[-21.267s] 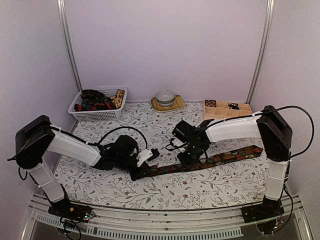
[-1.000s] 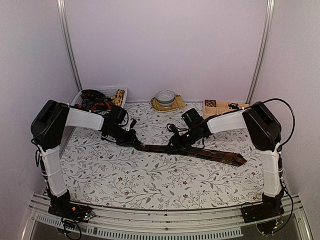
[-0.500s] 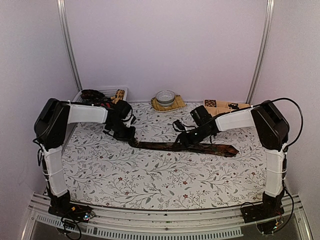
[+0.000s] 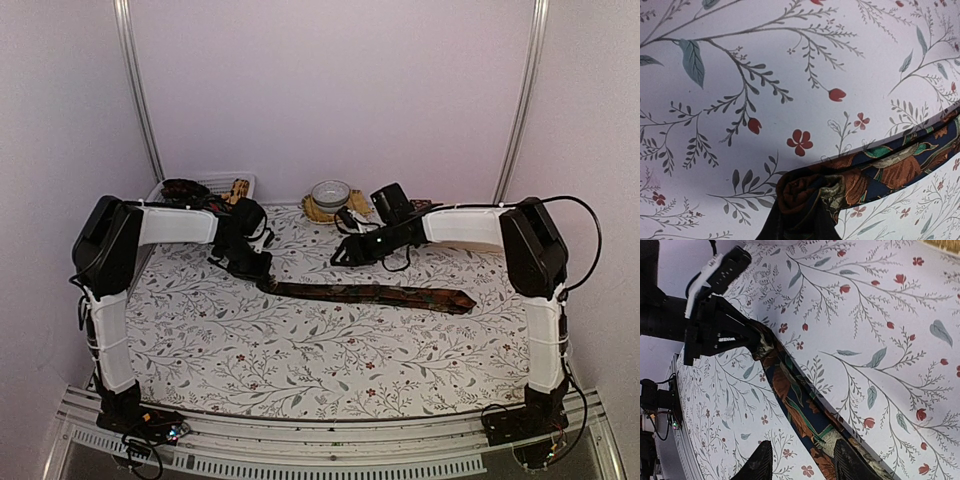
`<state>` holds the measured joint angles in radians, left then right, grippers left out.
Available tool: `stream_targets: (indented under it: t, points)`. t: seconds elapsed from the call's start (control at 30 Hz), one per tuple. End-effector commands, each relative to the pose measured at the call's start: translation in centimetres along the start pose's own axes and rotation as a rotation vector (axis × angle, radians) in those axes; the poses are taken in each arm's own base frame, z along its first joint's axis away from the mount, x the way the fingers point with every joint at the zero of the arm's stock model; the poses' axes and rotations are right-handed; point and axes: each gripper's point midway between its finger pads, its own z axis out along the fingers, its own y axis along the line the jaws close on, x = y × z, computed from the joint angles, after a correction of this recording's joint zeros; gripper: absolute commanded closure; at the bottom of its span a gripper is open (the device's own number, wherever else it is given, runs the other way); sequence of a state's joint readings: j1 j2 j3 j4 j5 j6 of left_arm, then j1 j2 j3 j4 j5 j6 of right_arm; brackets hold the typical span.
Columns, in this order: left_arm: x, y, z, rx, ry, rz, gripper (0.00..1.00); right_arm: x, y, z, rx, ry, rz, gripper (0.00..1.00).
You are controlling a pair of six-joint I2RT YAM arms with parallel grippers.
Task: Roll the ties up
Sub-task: Roll the tie at the center of the board.
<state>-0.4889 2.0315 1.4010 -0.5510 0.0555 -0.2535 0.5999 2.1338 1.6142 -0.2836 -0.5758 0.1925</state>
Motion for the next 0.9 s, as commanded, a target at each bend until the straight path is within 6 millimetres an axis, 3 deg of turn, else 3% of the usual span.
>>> stream_targets:
  t: [0.0,0.3,0.47,0.67,0.83,0.87]
  points:
    - [1.8,1.2,1.5,-0.035,0.065,0.032,1.0,6.9,-3.8,3.6,0.035,0.174,0.121,0.58]
    - [1.5,0.6,1.6,0.003,0.048,0.045,1.0,11.1,-5.1,4.2,0.074,0.272,0.163,0.58]
    - [1.4,0.4,1.2,0.012,0.034,0.038,1.0,13.8,-4.9,4.0,0.065,0.335,0.18,0.6]
    - [1.0,-0.2,0.0,0.034,-0.002,0.012,1.0,17.2,-3.0,3.3,0.021,0.395,0.202,0.62]
    - [2.0,0.0,-0.3,0.008,0.014,-0.017,1.0,19.7,-0.9,2.5,0.013,0.421,0.24,0.62]
    - [1.5,0.1,-1.5,-0.006,-0.013,-0.022,1.0,20.0,-0.6,2.1,0.025,0.422,0.251,0.62]
